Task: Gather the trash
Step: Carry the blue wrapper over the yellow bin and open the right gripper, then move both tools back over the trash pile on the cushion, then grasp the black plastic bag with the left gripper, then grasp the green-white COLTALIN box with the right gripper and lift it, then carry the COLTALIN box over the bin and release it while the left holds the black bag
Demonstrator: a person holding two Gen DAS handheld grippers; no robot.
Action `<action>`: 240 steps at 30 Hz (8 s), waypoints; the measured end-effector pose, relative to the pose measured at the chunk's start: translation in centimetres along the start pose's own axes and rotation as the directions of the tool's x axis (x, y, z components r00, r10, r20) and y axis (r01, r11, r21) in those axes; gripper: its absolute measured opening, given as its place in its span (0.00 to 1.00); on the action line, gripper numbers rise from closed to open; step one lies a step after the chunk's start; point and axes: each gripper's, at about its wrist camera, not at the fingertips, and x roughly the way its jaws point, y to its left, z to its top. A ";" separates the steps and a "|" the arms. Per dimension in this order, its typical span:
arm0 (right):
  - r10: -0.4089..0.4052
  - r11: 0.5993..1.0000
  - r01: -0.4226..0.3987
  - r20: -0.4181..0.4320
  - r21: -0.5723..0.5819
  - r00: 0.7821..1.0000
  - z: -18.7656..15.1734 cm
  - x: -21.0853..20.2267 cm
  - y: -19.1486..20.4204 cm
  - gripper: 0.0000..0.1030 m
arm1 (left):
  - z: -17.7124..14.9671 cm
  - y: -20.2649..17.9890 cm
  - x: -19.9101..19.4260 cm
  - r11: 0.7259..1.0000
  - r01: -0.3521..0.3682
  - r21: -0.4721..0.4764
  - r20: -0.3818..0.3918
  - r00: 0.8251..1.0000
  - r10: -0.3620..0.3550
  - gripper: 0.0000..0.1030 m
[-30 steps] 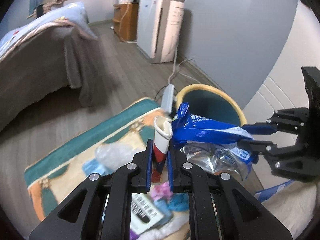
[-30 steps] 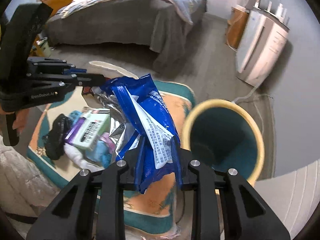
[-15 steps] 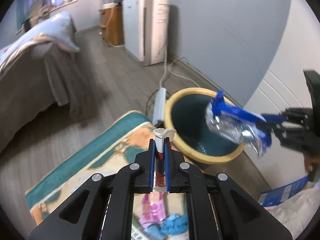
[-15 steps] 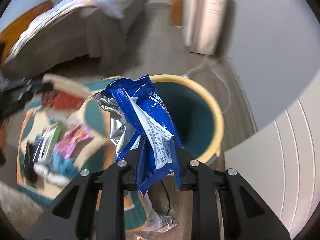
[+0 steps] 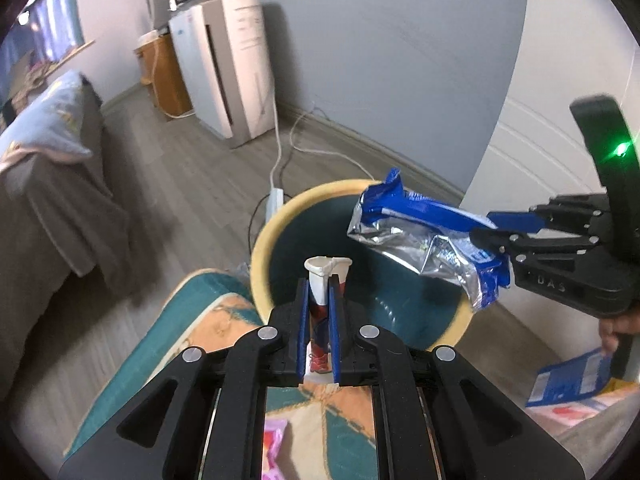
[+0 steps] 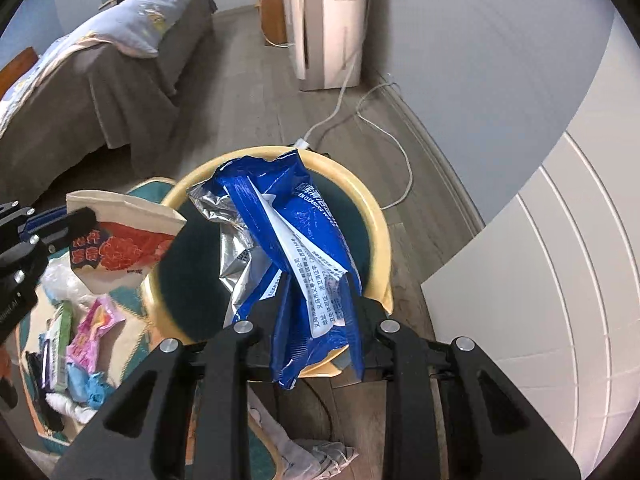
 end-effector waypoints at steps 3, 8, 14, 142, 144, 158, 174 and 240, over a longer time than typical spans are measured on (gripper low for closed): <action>-0.026 1.000 0.026 -0.011 -0.004 1.000 0.1 0.9 -0.1 0.25 | -0.1 0.0 1.5 1.000 0.006 -0.006 -0.015 1.000 -0.006 0.09; -0.042 0.999 0.042 -0.005 0.001 0.999 0.5 1.8 0.0 0.28 | 0.2 -0.2 2.6 1.000 -0.005 0.001 -0.029 1.000 0.005 0.24; -0.038 0.999 0.038 0.006 -0.006 0.999 1.0 3.2 0.3 0.31 | -0.4 0.6 2.7 0.999 -0.031 -0.016 -0.017 0.999 0.031 0.61; 0.236 0.805 -0.367 -0.315 -0.467 0.919 -9.5 2.9 35.5 0.18 | -26.3 20.4 -15.9 0.778 -0.234 -0.582 -0.141 0.972 0.188 0.09; 0.251 0.798 -0.372 -0.299 -0.474 0.921 -8.9 1.6 33.9 0.18 | -26.2 20.3 -15.8 0.782 -0.237 -0.576 -0.141 0.972 0.190 0.09; 0.343 0.813 -0.365 -0.133 -0.454 0.930 -5.9 -5.7 30.4 0.18 | -24.6 18.8 -17.0 0.799 -0.224 -0.559 -0.091 0.974 0.209 0.09; 0.330 0.865 -0.283 0.044 -0.414 0.943 -2.1 -8.6 23.1 0.18 | -18.2 14.2 -16.8 0.847 -0.216 -0.485 -0.069 0.975 0.210 0.09; 0.108 0.989 -0.100 -0.063 0.107 0.992 2.7 2.7 1.8 0.34 | 3.1 1.2 1.5 0.993 -0.004 -0.119 -0.031 1.000 0.000 0.43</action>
